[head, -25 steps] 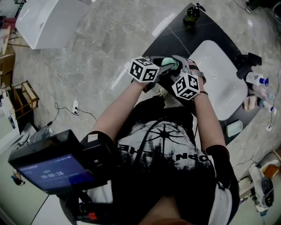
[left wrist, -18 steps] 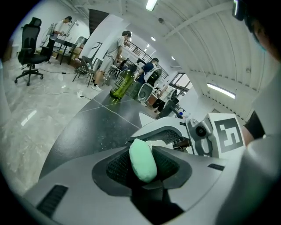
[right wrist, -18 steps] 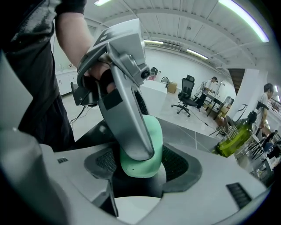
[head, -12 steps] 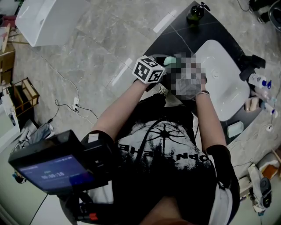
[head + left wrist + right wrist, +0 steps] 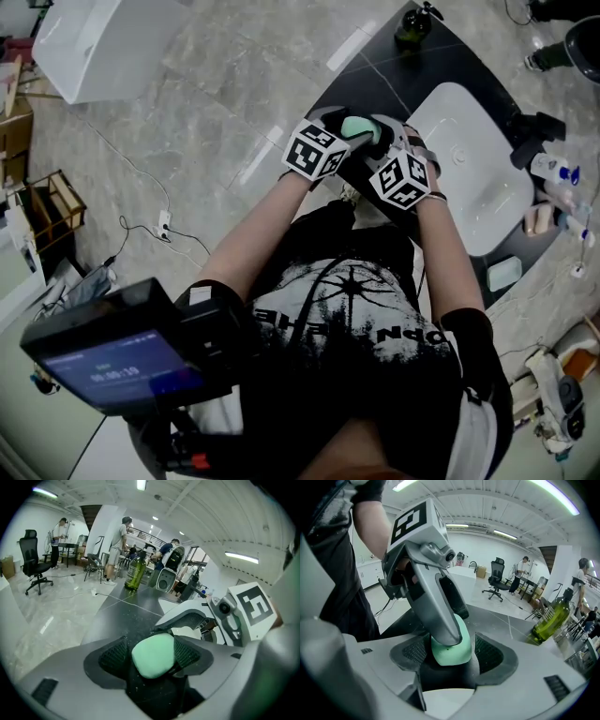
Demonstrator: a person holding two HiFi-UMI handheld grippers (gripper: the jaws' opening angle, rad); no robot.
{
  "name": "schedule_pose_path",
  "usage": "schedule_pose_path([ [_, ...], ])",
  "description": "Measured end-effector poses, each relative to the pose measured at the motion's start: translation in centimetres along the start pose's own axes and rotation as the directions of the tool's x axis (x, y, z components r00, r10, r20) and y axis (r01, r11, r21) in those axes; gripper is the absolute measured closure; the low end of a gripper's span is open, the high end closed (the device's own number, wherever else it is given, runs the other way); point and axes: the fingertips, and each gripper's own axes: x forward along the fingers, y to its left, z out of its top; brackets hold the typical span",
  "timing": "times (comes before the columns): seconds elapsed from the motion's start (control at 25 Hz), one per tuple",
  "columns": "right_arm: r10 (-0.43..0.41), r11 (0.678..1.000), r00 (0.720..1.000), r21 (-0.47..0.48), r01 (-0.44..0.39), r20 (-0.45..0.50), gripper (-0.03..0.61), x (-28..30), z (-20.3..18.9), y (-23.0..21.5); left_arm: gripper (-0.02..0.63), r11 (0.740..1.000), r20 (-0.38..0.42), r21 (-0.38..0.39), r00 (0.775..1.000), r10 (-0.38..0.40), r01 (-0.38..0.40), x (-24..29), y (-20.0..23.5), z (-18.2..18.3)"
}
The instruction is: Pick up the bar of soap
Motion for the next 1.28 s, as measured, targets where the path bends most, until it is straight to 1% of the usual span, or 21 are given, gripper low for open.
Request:
schedule_pose_path([
  [0.16,-0.002,1.000,1.000,-0.001,0.002,-0.004,0.288,0.0,-0.1,-0.1,0.310,1.000,-0.005,0.014,1.000,0.011,-0.011,-0.3,0.4,-0.3],
  [0.44,-0.027,1.000,1.000,0.004,0.027,0.005,0.288,-0.9,0.3,-0.3,0.310,1.000,0.027,0.021,1.000,0.012,-0.013,-1.2,0.3,-0.2],
  [0.76,-0.065,0.998,0.997,0.014,0.064,0.038,0.292,-2.6,1.1,-0.5,0.314,0.999,0.111,0.040,0.994,-0.007,0.002,-2.6,-0.3,1.7],
  [0.8,-0.077,0.997,0.996,0.020,0.076,0.044,0.299,-3.0,1.2,-0.7,0.323,0.999,0.121,0.045,0.993,-0.011,0.006,-2.8,-0.5,1.9],
  [0.92,-0.130,0.991,0.990,0.037,0.129,0.049,0.375,-4.5,1.4,-1.5,0.400,0.998,0.146,0.062,0.989,-0.034,0.025,-3.5,-1.3,2.5],
  [1.08,-0.203,0.978,0.978,0.060,0.200,0.041,0.441,-6.7,1.3,-2.5,0.489,0.995,0.174,0.072,0.982,-0.078,0.067,-4.0,-2.7,3.4],
  [1.16,-0.241,0.968,0.969,0.076,0.238,0.044,0.502,-8.0,1.3,-3.0,0.533,0.993,0.198,0.070,0.975,-0.104,0.092,-4.4,-3.3,4.1],
  [1.24,-0.273,0.959,0.961,0.095,0.268,0.039,0.531,-9.1,1.1,-3.4,0.585,0.989,0.219,0.082,0.966,-0.137,0.121,-4.7,-4.2,5.0],
  [1.28,-0.289,0.953,0.957,0.104,0.284,0.034,0.537,-9.7,0.8,-3.6,0.598,0.986,0.227,0.097,0.962,-0.154,0.135,-4.7,-4.7,5.5],
])
